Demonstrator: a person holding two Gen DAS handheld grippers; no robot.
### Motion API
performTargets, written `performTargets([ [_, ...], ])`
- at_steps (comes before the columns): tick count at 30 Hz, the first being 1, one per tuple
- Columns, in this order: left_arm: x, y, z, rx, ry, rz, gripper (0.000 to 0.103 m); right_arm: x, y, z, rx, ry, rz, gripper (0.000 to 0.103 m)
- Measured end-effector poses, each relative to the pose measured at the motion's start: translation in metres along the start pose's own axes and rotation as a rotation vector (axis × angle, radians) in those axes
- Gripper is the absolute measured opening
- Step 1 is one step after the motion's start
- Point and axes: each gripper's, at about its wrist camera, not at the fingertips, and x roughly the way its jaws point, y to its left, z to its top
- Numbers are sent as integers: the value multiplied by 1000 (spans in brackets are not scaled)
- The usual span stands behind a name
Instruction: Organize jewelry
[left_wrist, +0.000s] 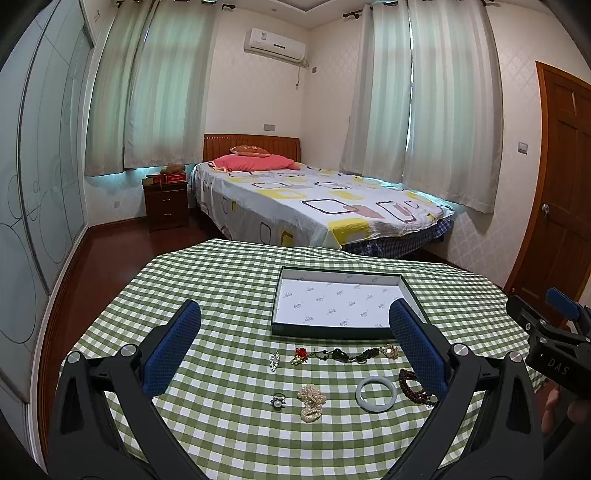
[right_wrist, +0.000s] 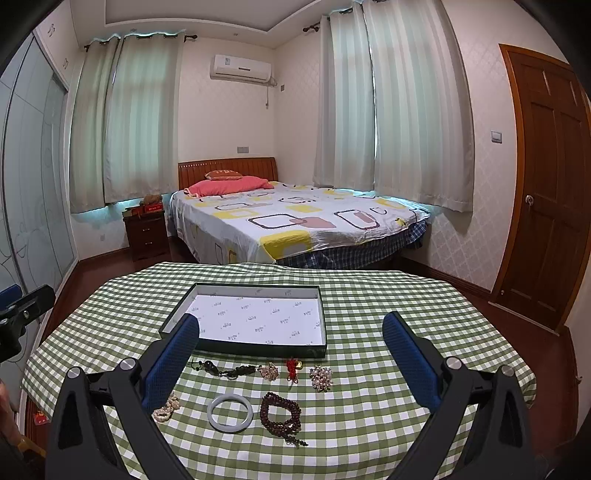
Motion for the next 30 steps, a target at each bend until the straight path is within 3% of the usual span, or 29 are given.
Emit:
performTargets([
  [30,1,-1,-3,-2,6,-4,99,2,0,-4,1,-10,-2,97],
])
